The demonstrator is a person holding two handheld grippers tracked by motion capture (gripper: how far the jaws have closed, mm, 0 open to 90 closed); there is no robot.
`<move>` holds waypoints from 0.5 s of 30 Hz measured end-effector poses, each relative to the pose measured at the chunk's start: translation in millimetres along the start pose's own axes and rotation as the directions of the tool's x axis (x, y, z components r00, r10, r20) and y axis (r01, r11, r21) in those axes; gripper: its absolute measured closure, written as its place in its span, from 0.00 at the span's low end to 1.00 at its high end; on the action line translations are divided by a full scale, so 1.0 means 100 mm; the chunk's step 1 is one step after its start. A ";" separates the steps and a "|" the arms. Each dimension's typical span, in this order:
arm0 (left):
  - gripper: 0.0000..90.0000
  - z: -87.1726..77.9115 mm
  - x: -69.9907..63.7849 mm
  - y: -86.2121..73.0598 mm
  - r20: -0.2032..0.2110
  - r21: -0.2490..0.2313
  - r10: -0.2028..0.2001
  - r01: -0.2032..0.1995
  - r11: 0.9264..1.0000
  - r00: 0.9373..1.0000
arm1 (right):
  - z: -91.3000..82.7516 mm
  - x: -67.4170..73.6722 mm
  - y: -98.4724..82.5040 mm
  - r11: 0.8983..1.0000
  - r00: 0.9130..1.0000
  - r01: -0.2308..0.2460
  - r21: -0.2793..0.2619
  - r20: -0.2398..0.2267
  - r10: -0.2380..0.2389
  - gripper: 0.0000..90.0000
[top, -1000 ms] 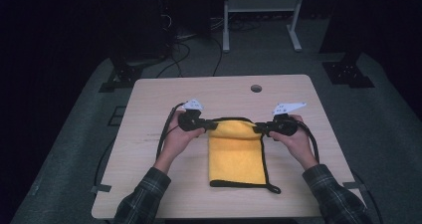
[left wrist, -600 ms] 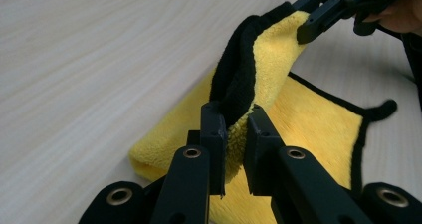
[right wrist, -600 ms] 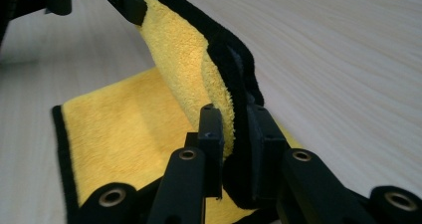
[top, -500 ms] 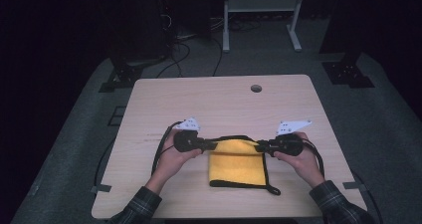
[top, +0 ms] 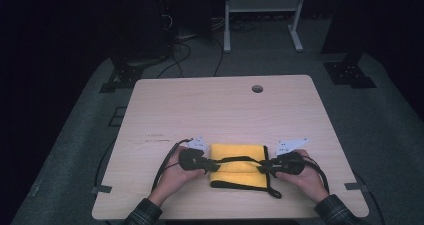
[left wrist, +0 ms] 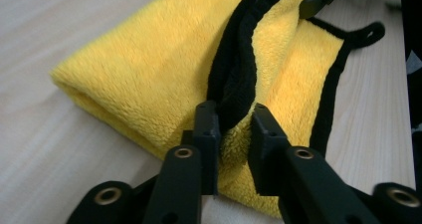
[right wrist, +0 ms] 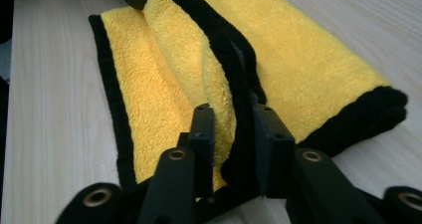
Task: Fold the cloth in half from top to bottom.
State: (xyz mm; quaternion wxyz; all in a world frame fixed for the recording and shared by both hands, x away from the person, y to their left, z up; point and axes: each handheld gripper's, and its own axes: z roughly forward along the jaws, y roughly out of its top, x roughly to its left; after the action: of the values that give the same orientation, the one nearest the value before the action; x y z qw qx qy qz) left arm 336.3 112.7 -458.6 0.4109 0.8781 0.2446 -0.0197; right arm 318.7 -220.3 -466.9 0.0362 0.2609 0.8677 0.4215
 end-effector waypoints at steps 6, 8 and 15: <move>0.76 -0.21 -0.06 0.07 0.005 -0.069 0.018 -0.018 0.997 1.000 | -0.19 0.05 0.05 0.997 0.999 0.002 -0.081 -0.034 -0.005 0.71; 0.75 -0.29 -0.06 0.11 0.011 -0.102 0.023 -0.022 0.995 1.000 | -0.27 0.06 0.08 0.992 0.999 -0.004 -0.124 -0.042 -0.001 0.71; 0.77 -0.32 0.03 0.23 -0.033 -0.142 0.018 -0.023 0.990 0.999 | -0.27 -0.03 0.17 0.990 1.000 -0.006 -0.143 0.000 0.006 0.78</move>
State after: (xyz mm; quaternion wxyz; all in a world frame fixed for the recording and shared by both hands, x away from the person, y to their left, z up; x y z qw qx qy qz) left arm 343.7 125.1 -421.6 0.4686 0.8493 0.2428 0.0157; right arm 320.6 -232.4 -437.1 0.0538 0.2602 0.8344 0.4829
